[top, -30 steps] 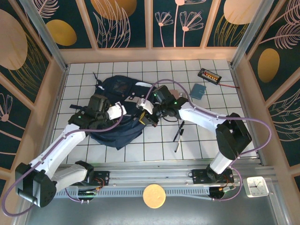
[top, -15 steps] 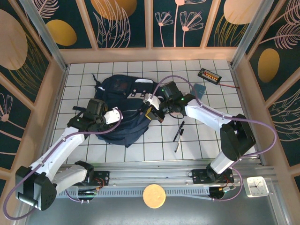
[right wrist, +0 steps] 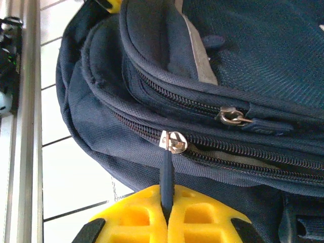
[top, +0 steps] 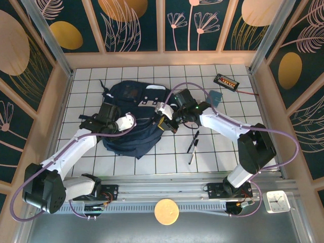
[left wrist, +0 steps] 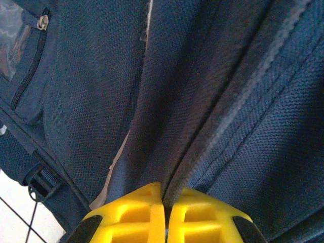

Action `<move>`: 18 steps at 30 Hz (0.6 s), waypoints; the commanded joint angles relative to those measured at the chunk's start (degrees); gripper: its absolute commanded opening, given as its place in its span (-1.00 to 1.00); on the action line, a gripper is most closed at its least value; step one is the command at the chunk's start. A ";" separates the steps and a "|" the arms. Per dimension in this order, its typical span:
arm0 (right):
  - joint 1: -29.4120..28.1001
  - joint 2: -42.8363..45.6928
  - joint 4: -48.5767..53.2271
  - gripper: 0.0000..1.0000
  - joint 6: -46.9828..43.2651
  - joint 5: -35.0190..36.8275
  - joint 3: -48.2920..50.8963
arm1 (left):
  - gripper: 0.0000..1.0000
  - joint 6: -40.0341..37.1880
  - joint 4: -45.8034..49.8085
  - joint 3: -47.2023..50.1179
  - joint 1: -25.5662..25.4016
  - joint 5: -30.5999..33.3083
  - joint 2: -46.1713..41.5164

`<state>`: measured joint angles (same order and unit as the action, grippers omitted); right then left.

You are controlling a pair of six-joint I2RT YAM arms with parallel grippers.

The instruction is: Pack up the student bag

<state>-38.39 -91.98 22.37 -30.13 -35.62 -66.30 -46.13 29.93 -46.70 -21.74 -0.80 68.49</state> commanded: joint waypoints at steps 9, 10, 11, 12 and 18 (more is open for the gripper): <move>-11.75 -0.99 -0.12 -1.00 9.12 4.00 -4.62 | -1.00 19.04 -2.10 -8.70 -5.06 -13.46 4.90; -12.73 -1.36 -1.36 -1.00 10.65 4.13 -4.48 | -1.00 20.71 -3.23 -8.74 -5.54 -14.18 4.90; -13.60 -1.74 -2.83 -1.00 12.25 4.00 -4.30 | -1.00 22.25 -3.96 -8.75 -5.89 -15.08 4.90; -14.40 -2.03 -4.31 -1.00 13.65 3.89 -3.95 | -1.00 23.82 -4.54 -8.76 -6.16 -15.95 5.02; -18.16 -3.60 -13.96 -1.00 21.90 5.67 -1.51 | -1.00 27.74 -5.72 -11.40 -7.18 -17.63 3.79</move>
<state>-51.27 -93.80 23.44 -12.80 -22.59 -67.92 -24.58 36.77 -53.23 -24.36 -2.37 73.93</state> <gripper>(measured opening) 0.053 0.062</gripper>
